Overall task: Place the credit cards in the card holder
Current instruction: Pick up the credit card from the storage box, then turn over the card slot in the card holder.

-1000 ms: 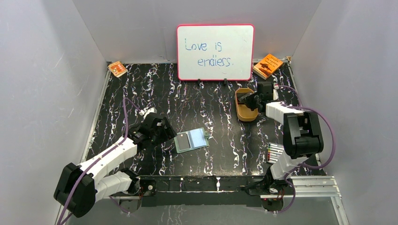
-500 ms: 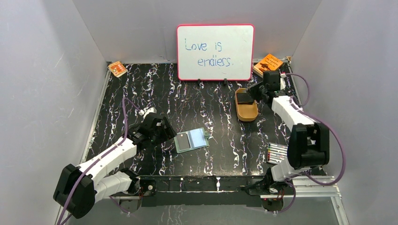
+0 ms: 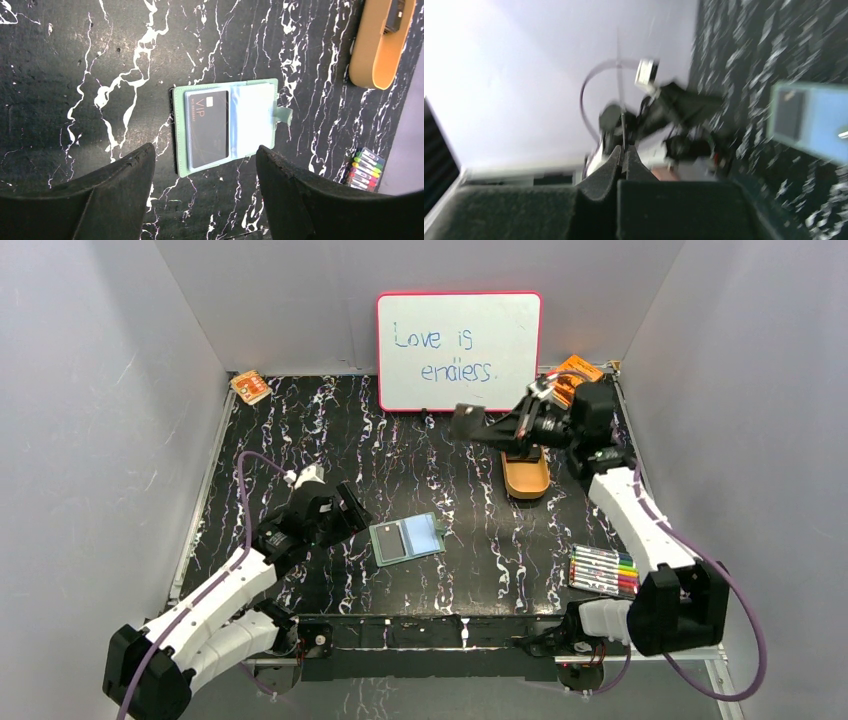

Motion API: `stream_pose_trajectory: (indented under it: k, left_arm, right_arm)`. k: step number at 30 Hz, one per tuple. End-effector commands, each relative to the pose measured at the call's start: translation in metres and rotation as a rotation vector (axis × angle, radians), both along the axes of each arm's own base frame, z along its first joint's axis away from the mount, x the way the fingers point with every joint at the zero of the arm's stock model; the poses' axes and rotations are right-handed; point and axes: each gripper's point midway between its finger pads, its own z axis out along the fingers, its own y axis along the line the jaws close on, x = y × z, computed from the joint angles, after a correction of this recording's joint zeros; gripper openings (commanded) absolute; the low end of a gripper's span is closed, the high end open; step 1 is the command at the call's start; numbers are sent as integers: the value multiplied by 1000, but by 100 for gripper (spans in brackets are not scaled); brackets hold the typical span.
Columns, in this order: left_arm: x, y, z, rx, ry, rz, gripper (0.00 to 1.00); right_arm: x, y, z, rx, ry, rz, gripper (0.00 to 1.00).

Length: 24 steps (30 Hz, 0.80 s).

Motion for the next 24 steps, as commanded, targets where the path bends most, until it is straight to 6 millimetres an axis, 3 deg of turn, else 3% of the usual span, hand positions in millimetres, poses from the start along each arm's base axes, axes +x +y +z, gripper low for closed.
stream_pose_trajectory:
  k: [1, 10, 17, 19, 21, 24]
  left_arm:
    - [-3, 5, 8, 4, -19, 8, 70]
    - [-6, 5, 3, -22, -3, 34, 70]
    - [-7, 7, -2, -16, 7, 50, 70]
    - [-7, 8, -3, -13, 11, 52, 70]
    - [-8, 7, -5, -6, 19, 46, 70]
    - [-10, 4, -9, 5, 37, 11, 70]
  right_arm:
    - [-96, 30, 56, 190, -86, 377, 0]
    - [-110, 28, 55, 175, -21, 358, 0]
    - [-107, 29, 50, 166, 3, 350, 0]
    - [-97, 30, 45, 108, -39, 307, 0]
    - [-76, 26, 12, -135, -109, 187, 0]
    - [-72, 25, -47, -626, -383, 157, 0]
